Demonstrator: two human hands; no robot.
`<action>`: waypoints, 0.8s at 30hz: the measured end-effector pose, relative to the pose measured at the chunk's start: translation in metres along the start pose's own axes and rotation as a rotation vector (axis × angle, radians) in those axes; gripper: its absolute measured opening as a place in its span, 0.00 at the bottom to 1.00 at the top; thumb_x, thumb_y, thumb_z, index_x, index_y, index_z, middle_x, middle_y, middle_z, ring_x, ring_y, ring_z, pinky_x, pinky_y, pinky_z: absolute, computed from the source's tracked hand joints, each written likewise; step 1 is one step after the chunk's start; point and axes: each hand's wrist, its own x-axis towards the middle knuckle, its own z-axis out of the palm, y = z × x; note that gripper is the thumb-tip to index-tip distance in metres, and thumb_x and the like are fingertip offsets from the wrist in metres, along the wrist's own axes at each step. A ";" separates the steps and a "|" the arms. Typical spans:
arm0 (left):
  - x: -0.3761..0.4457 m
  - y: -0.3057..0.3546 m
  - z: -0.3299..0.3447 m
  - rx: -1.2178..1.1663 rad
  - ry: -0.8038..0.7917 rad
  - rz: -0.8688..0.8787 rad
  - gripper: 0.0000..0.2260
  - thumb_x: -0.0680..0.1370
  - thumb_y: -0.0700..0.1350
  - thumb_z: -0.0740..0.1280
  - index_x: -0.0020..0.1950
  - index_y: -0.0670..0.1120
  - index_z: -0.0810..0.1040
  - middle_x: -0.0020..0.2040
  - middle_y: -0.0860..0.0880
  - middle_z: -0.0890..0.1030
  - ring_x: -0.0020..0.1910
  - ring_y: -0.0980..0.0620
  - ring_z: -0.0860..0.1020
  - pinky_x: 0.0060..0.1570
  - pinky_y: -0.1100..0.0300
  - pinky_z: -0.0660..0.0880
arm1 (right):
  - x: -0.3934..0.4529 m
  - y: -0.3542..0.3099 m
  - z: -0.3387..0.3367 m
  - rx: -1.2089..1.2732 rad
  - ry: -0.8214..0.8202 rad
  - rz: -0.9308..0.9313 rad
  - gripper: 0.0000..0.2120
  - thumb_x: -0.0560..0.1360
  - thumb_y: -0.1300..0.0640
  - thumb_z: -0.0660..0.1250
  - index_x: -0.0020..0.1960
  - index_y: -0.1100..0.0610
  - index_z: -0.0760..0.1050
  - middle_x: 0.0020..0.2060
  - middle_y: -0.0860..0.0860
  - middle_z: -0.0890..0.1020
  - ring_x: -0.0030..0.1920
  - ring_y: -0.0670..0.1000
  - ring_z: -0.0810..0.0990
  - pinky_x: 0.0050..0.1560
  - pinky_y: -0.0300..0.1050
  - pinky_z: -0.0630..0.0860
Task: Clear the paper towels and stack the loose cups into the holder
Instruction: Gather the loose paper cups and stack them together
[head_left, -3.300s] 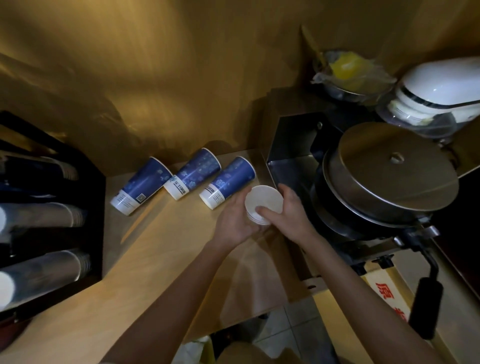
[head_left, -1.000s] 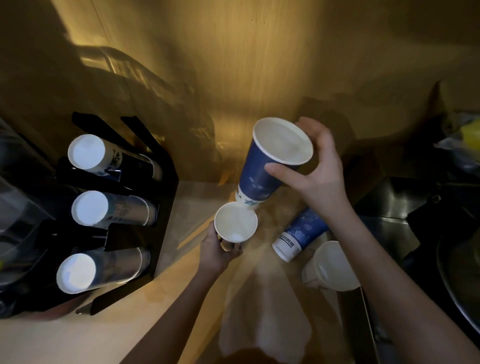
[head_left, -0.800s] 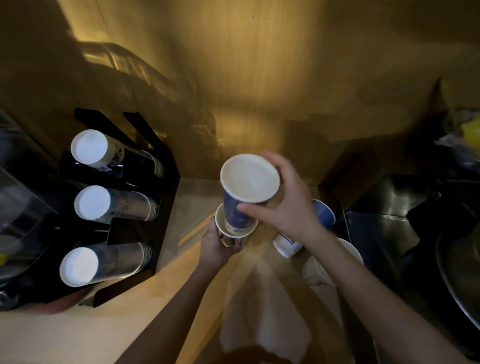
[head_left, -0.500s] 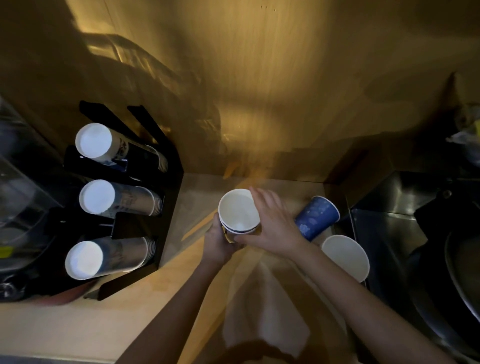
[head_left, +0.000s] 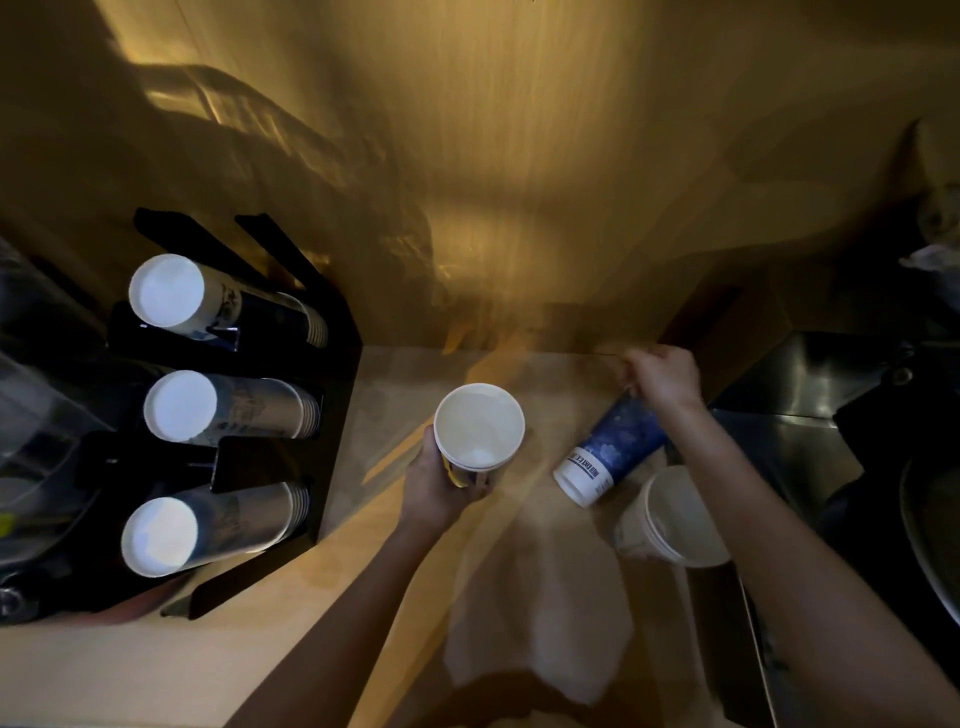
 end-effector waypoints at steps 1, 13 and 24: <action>0.000 -0.001 0.000 0.005 -0.001 0.004 0.38 0.59 0.40 0.79 0.65 0.43 0.65 0.59 0.45 0.78 0.56 0.46 0.76 0.48 0.55 0.75 | 0.009 0.006 -0.005 -0.151 0.020 0.020 0.10 0.74 0.53 0.64 0.48 0.59 0.77 0.47 0.58 0.80 0.48 0.56 0.78 0.53 0.52 0.75; 0.003 -0.006 0.001 -0.002 -0.013 -0.012 0.41 0.57 0.39 0.80 0.66 0.43 0.65 0.53 0.53 0.74 0.51 0.50 0.75 0.46 0.55 0.76 | 0.030 0.036 -0.005 -0.492 -0.100 0.351 0.30 0.72 0.42 0.64 0.64 0.62 0.65 0.61 0.63 0.73 0.58 0.62 0.75 0.61 0.57 0.74; 0.001 -0.005 0.001 -0.017 -0.008 -0.013 0.39 0.59 0.38 0.79 0.65 0.43 0.65 0.53 0.53 0.73 0.51 0.51 0.74 0.44 0.59 0.72 | 0.028 0.006 -0.003 0.047 -0.008 0.162 0.46 0.56 0.43 0.77 0.65 0.64 0.65 0.61 0.61 0.76 0.56 0.61 0.79 0.54 0.58 0.79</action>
